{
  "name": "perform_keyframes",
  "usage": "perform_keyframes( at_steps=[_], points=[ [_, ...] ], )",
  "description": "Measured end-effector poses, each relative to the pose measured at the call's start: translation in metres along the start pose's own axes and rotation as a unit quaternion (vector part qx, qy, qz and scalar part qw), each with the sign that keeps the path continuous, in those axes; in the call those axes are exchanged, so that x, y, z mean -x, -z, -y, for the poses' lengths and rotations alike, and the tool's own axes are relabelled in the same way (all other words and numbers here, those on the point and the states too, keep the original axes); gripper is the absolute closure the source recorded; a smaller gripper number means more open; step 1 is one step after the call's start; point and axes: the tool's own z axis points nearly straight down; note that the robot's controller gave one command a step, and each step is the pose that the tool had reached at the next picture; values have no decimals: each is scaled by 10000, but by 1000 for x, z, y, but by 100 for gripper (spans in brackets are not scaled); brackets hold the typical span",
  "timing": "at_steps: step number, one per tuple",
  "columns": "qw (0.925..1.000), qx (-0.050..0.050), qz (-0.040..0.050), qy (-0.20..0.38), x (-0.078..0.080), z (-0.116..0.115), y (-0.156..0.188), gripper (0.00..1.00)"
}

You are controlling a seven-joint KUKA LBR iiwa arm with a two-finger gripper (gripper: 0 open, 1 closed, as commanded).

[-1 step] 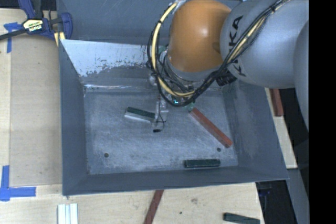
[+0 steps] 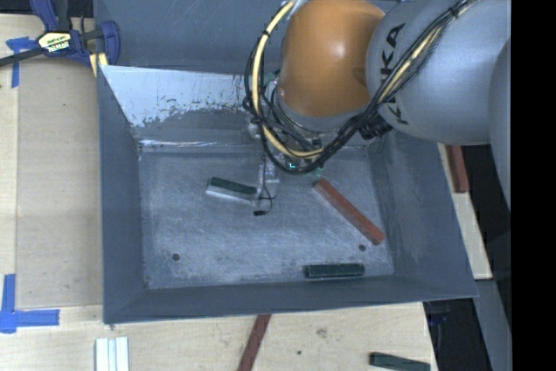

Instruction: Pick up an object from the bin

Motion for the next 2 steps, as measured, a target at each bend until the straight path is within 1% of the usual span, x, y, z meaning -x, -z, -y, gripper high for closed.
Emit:
perform_keyframes(
  at_steps=[1,2],
  points=[
    [9987,6,24,504,13,-19,-112,100],
    [9987,6,24,504,13,-19,-112,100]
  ],
)
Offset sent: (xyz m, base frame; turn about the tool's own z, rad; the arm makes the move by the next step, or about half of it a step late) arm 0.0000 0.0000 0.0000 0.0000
